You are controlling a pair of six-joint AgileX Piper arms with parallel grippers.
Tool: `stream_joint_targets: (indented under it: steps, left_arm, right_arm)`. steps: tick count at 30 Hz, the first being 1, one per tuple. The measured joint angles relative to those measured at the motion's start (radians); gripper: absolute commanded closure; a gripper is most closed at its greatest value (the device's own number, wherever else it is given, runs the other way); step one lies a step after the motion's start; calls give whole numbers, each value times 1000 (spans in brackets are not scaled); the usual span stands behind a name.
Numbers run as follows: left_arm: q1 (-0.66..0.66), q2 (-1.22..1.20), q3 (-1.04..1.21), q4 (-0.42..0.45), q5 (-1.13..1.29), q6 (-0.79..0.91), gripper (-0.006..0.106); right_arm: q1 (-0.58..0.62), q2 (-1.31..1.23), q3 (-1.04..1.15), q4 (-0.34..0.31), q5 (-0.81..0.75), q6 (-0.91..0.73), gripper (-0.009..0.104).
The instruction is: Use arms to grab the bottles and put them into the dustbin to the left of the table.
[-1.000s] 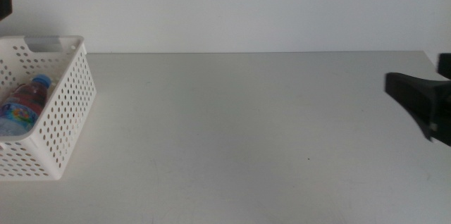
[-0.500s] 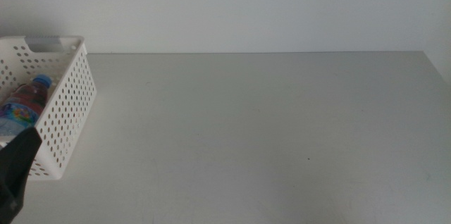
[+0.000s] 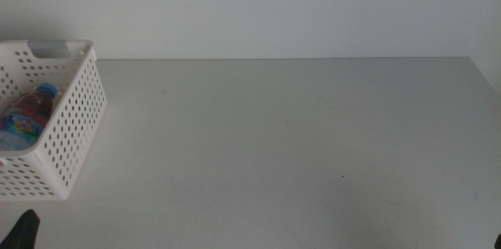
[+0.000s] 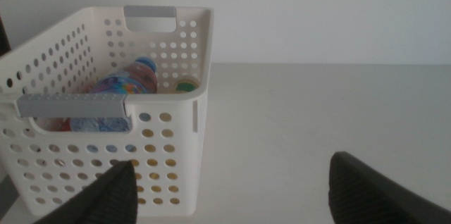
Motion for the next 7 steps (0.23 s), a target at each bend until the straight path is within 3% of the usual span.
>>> stream_joint_targets:
  steps: [7]
  left_arm:
    - [0,0,3,-7,32,0,8]
  right_arm:
    - [0,0,1,0,3,0,24]
